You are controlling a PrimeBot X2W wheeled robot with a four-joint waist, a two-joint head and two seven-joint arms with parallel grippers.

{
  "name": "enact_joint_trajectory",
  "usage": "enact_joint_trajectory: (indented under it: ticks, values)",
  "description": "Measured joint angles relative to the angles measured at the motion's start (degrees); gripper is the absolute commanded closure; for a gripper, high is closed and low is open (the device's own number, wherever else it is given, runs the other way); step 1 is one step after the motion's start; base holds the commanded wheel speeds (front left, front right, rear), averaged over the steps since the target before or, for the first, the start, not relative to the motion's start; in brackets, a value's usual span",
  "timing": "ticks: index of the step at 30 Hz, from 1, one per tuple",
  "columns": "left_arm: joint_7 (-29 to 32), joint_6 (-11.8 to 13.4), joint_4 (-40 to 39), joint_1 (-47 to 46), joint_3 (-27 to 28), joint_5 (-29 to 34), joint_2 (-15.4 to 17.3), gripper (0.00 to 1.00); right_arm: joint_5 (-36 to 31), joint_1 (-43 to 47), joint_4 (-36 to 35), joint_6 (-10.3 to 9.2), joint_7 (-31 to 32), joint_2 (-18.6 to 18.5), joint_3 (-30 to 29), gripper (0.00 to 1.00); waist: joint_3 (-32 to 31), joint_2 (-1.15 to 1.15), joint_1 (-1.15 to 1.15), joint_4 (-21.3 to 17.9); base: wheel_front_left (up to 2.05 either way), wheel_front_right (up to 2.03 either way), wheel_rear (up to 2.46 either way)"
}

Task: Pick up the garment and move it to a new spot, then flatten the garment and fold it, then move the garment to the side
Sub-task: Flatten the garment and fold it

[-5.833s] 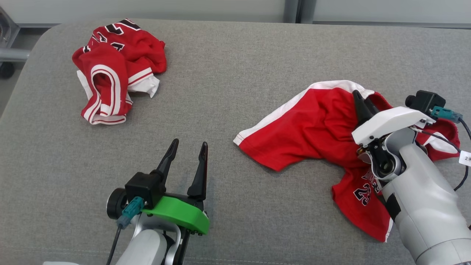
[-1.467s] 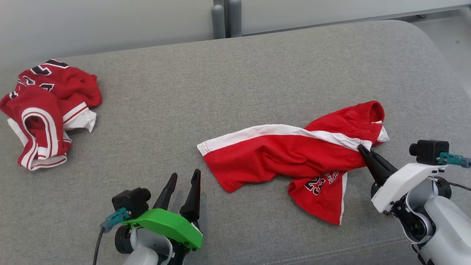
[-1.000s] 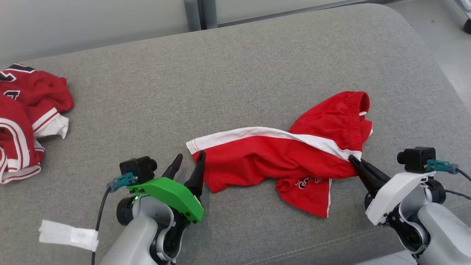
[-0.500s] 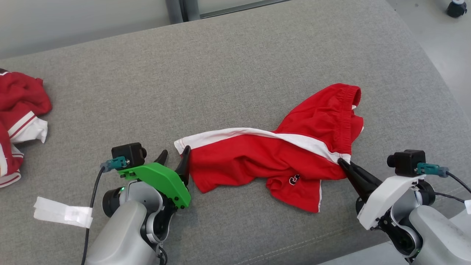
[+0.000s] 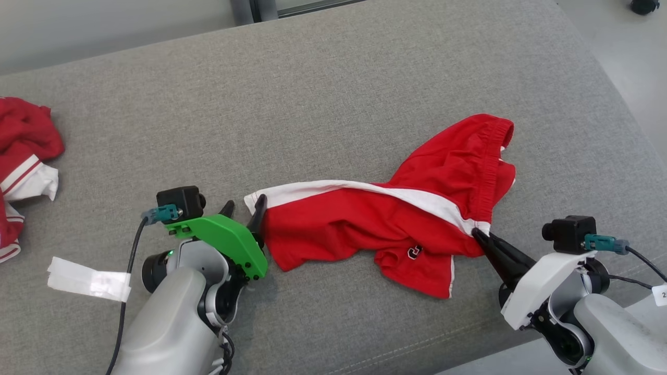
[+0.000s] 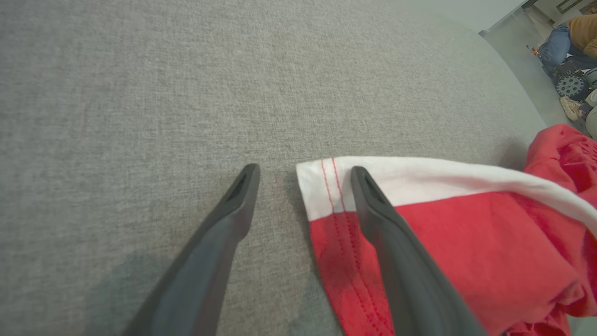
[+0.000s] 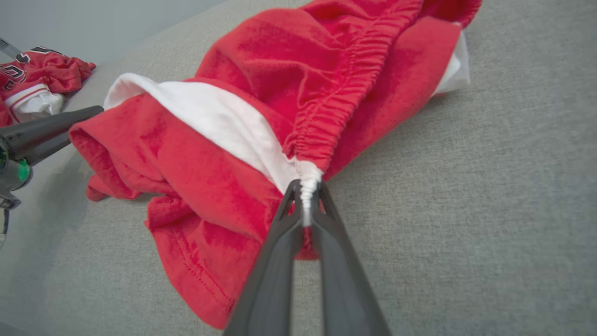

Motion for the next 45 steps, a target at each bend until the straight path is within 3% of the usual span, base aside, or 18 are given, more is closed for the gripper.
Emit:
enact_joint_trajectory:
  ticks: [8, 10, 11, 12, 13, 14, 16, 17, 29, 40, 45]
  values:
    - [0.5, -0.7, 1.7, -1.0, -1.9, 0.0, -0.1, 0.01, 1.2, -0.1, 0.1, 0.00, -0.2, 0.0, 0.6, 1.00, 0.6, 0.00, 0.00, -0.2, 0.00, 0.00, 0.00]
    - [0.5, -1.1, 2.1, -1.5, -2.3, 0.0, -0.1, 0.08, 1.2, -0.2, 0.2, 0.00, -0.4, 0.0, 0.7, 1.00, 0.7, 0.00, 0.00, -0.2, 0.00, 0.00, 0.00]
    - [0.5, -1.2, 2.3, -1.6, -2.5, 0.0, -0.1, 0.17, 1.2, -0.2, 0.2, 0.00, -0.5, 0.0, 0.7, 1.00, 0.7, 0.00, 0.00, -0.2, 0.00, 0.00, 0.00]
    - [0.5, -1.2, 2.5, -1.8, -2.8, -0.2, -0.1, 0.37, 1.3, -0.2, 0.3, 0.00, -0.5, 0.0, 0.8, 1.00, 0.8, 0.00, 0.00, -0.2, 0.00, 0.00, 0.00]
    - [0.5, -1.4, 2.7, -2.0, -3.1, -0.4, -0.1, 0.50, 1.4, -0.3, 0.3, 0.00, -0.5, 0.0, 1.0, 1.00, 0.8, 0.00, 0.00, -0.2, 0.00, 0.00, 0.00]
    - [0.5, -1.6, 2.8, -2.1, -3.4, -0.4, -0.1, 0.57, 1.5, -0.4, 0.4, 0.00, -0.6, 0.0, 1.1, 1.00, 0.8, 0.00, 0.00, -0.2, 0.00, 0.00, 0.00]
    - [0.5, -1.8, 3.0, -2.3, -3.8, -0.5, -0.1, 0.90, 1.7, -0.5, 0.5, 0.00, -0.8, 0.0, 1.2, 1.00, 0.9, 0.00, 0.00, -0.3, 0.00, 0.00, 0.00]
    - [0.5, -2.0, 3.0, -2.3, -4.1, -0.9, -0.1, 1.00, 1.7, -0.6, 0.5, 0.00, -0.8, 0.0, 1.3, 1.00, 0.9, 0.00, 0.00, -0.3, 0.00, 0.00, 0.00]
    - [-4.3, -3.9, 2.4, -4.0, -4.8, -3.7, -0.2, 1.00, 2.8, -2.7, 0.8, 0.00, -4.3, -0.3, 0.0, 1.00, 0.5, 0.00, 0.00, 0.2, 0.00, 0.00, 0.00]
    - [-14.2, -6.3, -2.7, -7.3, 2.2, -7.4, -0.6, 1.00, 4.7, -9.1, -5.0, 0.00, -9.4, -0.2, -7.1, 1.00, -1.6, 0.00, 0.00, 2.2, 0.00, 0.00, 0.00]
    - [-13.0, -6.5, -2.5, -10.2, 4.3, -8.4, 0.4, 1.00, 3.8, -16.5, -5.3, 0.00, -5.9, 0.1, -2.3, 1.00, -2.9, 0.00, 0.00, 2.6, 0.00, 0.00, 0.00]
